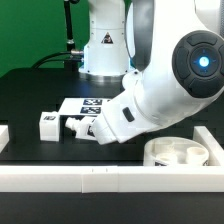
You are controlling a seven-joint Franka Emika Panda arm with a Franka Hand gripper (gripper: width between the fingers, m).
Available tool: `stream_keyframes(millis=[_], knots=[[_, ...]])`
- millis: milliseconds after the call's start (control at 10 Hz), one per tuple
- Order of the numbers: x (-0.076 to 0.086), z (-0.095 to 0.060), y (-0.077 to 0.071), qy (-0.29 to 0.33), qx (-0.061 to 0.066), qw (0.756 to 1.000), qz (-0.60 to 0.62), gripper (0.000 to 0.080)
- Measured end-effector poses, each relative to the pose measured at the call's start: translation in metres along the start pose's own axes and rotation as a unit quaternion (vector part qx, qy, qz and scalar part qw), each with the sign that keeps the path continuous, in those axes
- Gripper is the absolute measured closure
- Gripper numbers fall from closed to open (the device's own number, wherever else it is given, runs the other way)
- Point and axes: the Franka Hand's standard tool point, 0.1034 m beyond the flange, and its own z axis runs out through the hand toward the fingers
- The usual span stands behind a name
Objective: Assemble stool
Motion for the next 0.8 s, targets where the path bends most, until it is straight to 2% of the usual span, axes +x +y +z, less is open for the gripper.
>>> stream_keyframes(millis=[100, 300, 400, 500, 600, 700, 800], knots=[[-0.001, 0.003, 0.003, 0.0, 0.029, 1.0, 0.004, 0.0151], [0.001, 0.0, 0.001, 0.003, 0.018, 1.0, 0.003, 0.0151], [0.003, -0.001, 0.001, 0.005, 0.006, 1.0, 0.002, 0.0151], [0.004, -0.001, 0.0, 0.005, 0.005, 1.0, 0.001, 0.0151], [0.008, -0.004, 0.001, 0.007, -0.014, 1.0, -0.002, 0.0151], [0.014, -0.009, 0.001, 0.013, -0.082, 0.996, -0.01, 0.0151], [0.017, -0.009, -0.005, 0.016, -0.111, 0.994, -0.019, 0.0151]])
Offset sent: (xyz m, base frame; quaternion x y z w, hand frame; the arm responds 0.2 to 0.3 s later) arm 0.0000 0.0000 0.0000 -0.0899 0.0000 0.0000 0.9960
